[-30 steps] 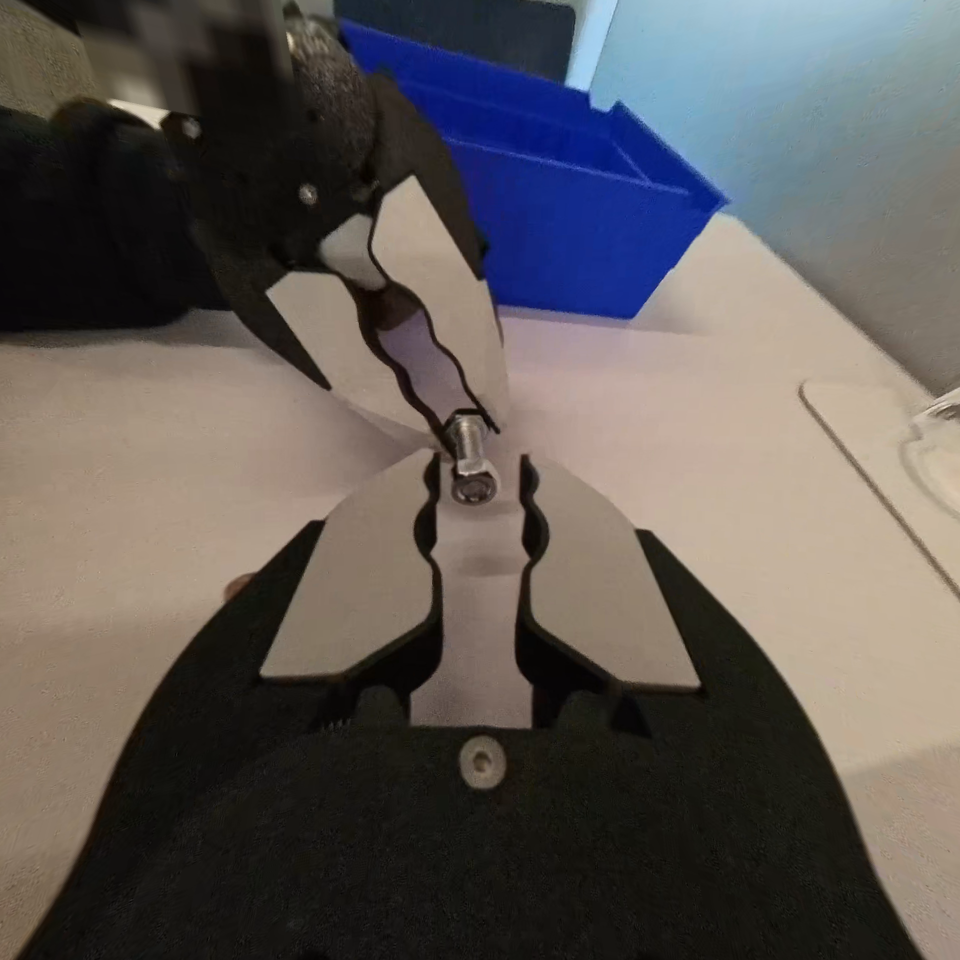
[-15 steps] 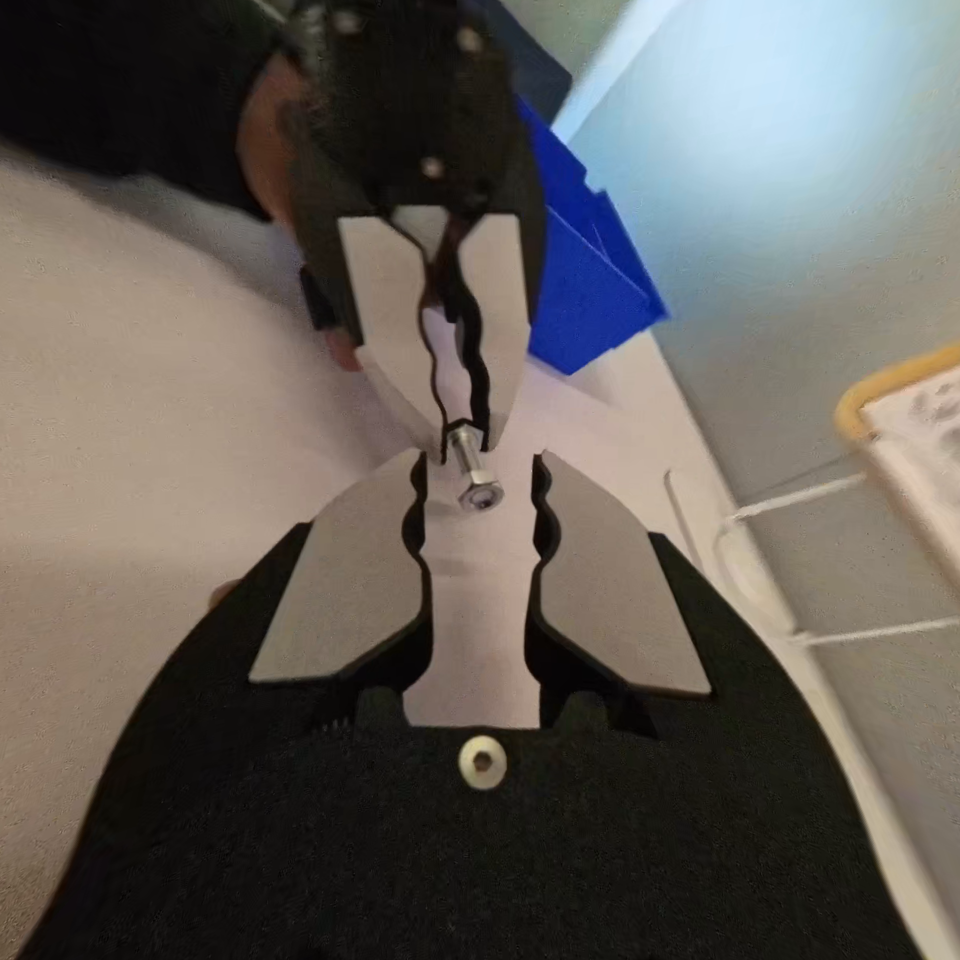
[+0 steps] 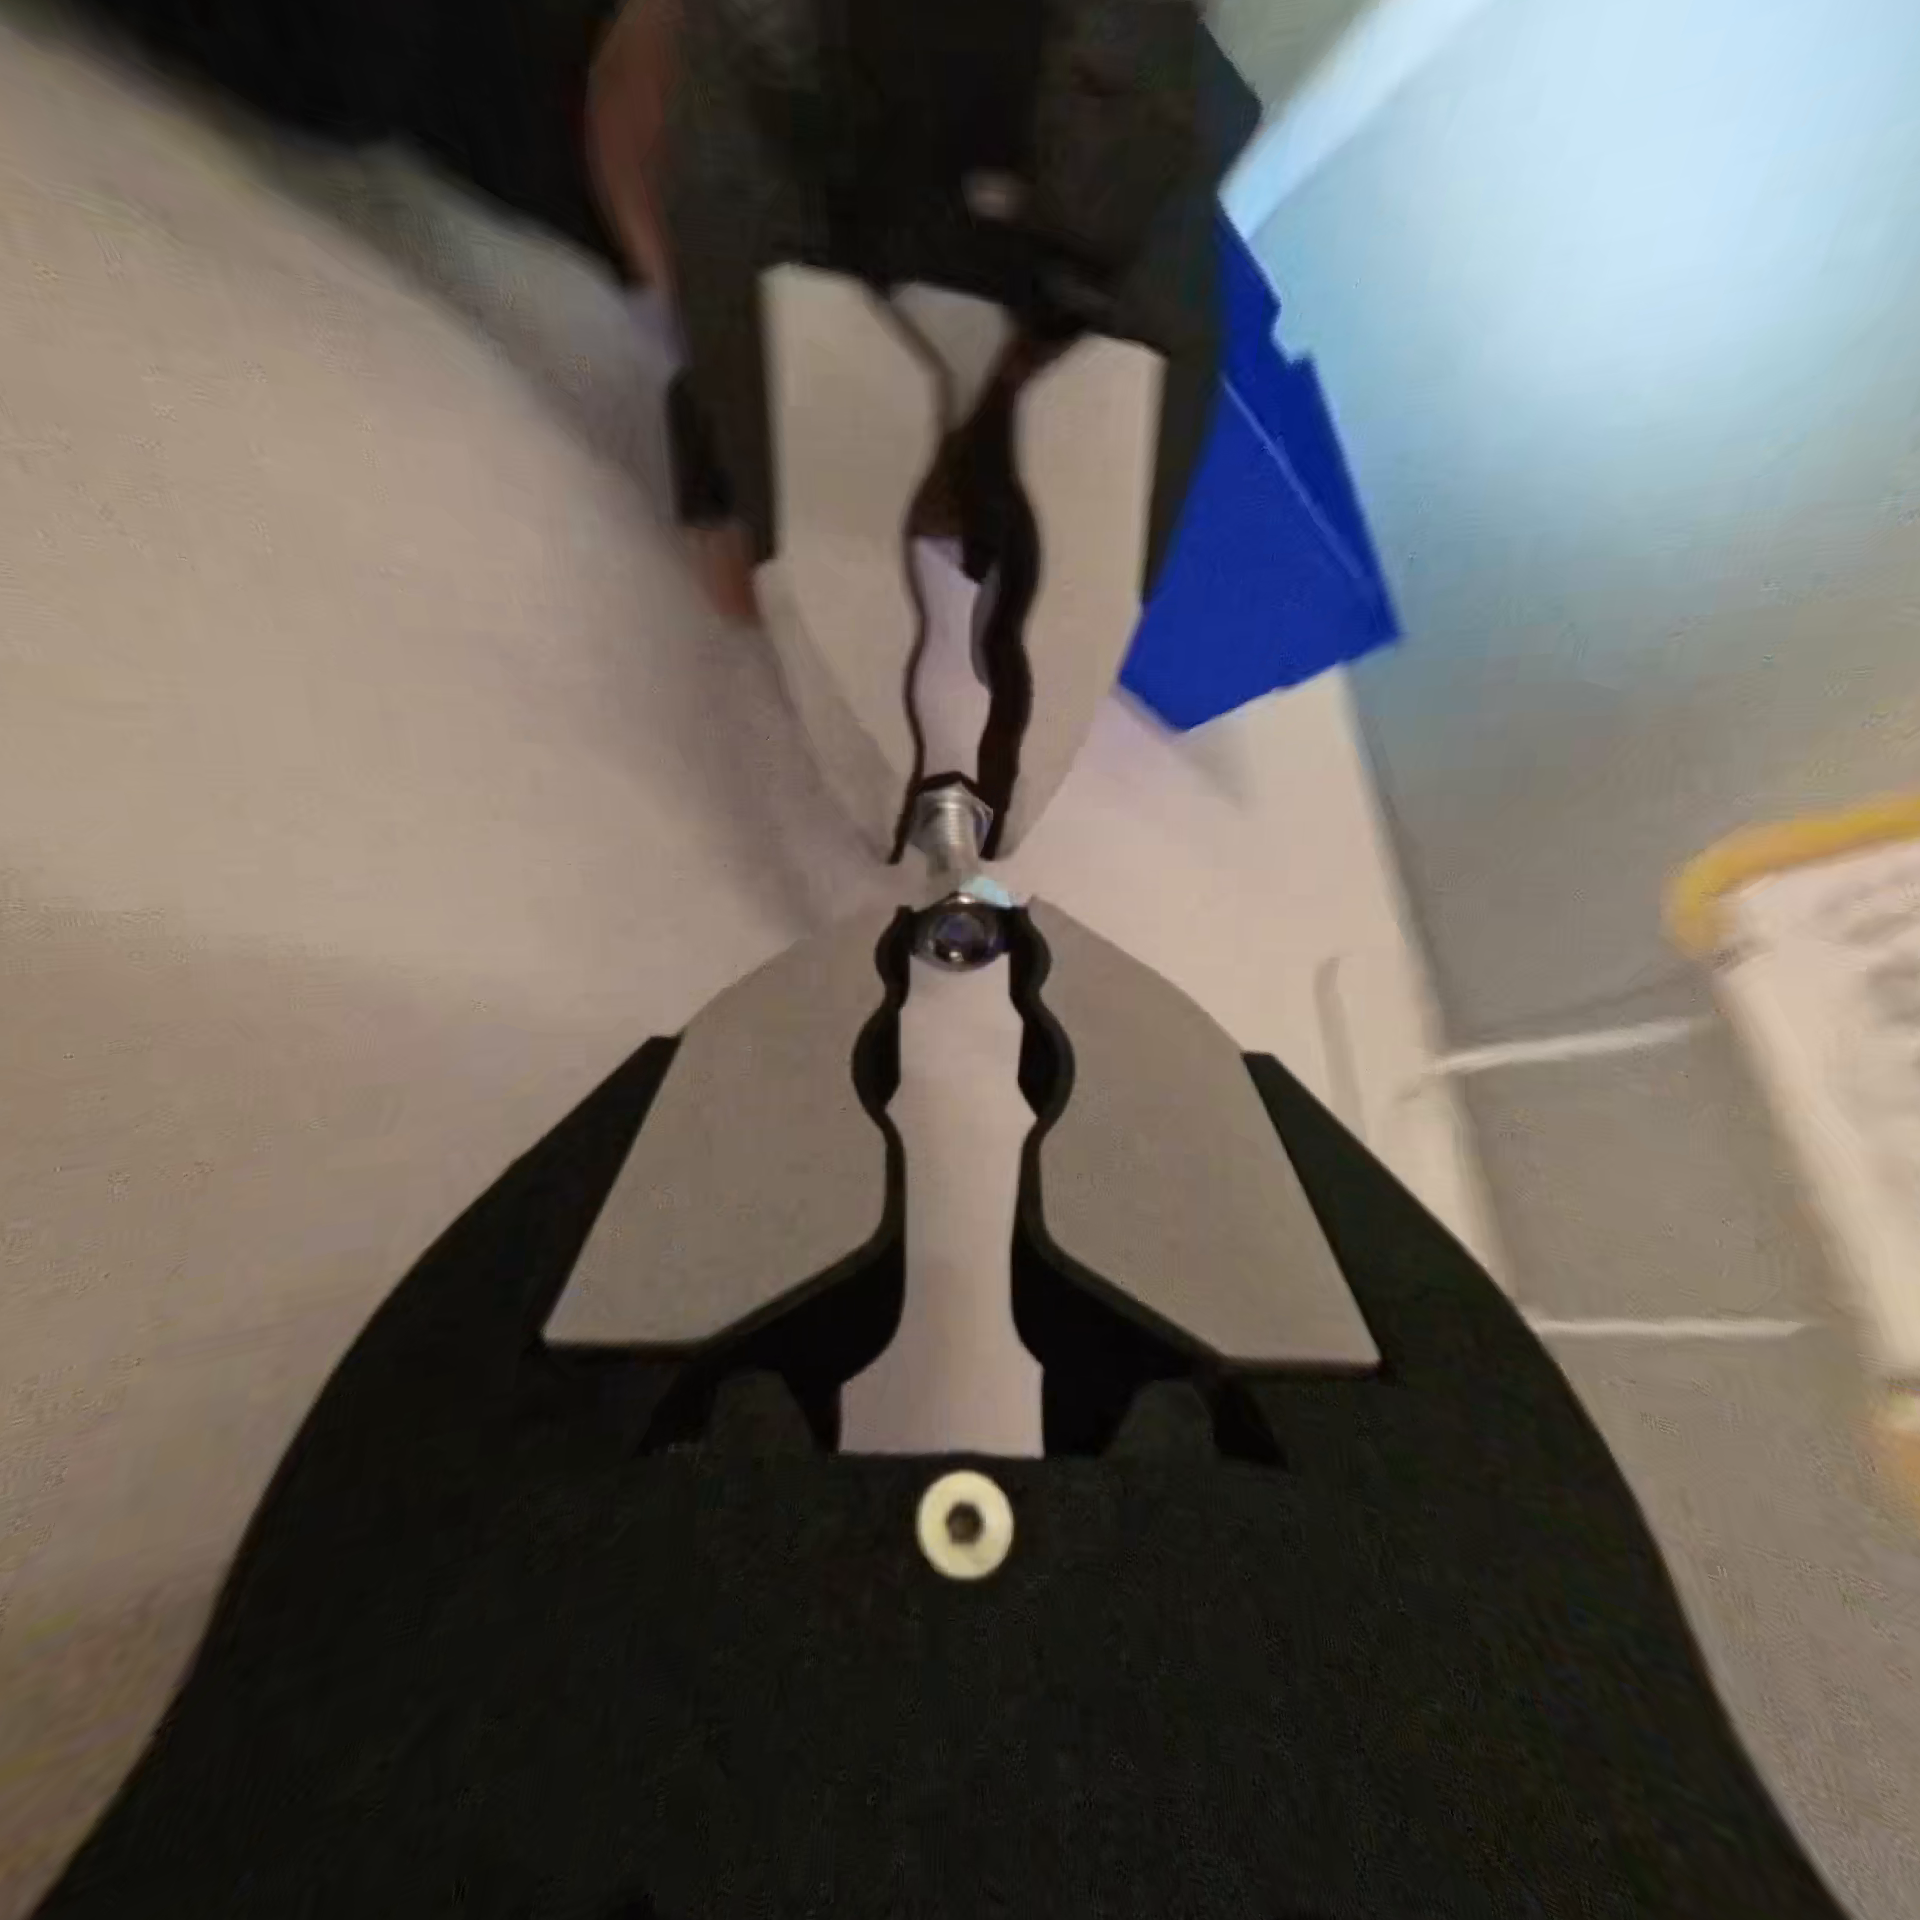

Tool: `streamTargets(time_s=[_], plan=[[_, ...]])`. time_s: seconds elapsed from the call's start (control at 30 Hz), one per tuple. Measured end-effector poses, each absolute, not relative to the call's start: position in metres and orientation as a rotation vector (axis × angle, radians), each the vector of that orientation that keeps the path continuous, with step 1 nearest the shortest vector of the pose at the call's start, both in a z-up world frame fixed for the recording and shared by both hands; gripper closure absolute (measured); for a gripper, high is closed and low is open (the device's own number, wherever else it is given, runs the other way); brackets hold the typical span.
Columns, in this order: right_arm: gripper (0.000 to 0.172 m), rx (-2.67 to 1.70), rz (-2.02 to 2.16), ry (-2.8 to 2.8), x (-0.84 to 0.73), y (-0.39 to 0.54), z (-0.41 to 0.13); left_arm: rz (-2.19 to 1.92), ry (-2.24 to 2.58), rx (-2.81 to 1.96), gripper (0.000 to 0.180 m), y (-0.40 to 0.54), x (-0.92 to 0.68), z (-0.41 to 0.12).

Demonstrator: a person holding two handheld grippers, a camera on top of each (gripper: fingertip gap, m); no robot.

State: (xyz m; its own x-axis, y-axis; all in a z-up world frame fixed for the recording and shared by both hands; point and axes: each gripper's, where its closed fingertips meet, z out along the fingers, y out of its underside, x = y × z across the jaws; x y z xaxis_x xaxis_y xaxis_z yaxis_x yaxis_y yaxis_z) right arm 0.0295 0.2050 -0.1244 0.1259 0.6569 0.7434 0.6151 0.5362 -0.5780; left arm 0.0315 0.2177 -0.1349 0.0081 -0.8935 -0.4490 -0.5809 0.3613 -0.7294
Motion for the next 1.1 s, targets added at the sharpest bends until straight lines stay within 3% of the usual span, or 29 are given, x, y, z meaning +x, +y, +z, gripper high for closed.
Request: streamTargets(time_s=[0.1,0.27,0.33,0.47,0.53,0.63,0.8,1.1], plan=[[0.153,-0.930,-0.171,-1.628,0.029,0.199,-0.127,-0.491,1.723,-1.364,0.163,0.210,0.033,-0.144],[0.125,-1.315,0.279,-1.366,0.030,0.207,-0.114,-0.292,1.656,-1.300,0.163,0.229,0.031,-0.137],[0.122,-1.469,0.442,-1.245,0.034,0.215,-0.116,-0.202,1.657,-1.235,0.163,0.232,0.031,-0.134],[0.129,-1.580,0.662,-1.127,0.037,0.216,-0.116,-0.139,1.661,-1.153,0.163,0.229,0.032,-0.128],[0.151,-1.592,0.708,-1.146,0.035,0.211,-0.118,-0.126,1.659,-1.131,0.163,0.228,0.033,-0.127],[0.152,-1.502,0.522,-1.270,0.035,0.210,-0.125,-0.157,1.682,-1.174,0.163,0.226,0.032,-0.132],[0.152,-0.898,-0.163,-1.612,0.034,0.194,-0.132,-0.473,1.746,-1.354,0.163,0.207,0.035,-0.148],[0.125,-1.396,0.446,-1.207,0.046,0.209,-0.110,-0.313,1.668,-1.237,0.163,0.220,0.039,-0.137]])
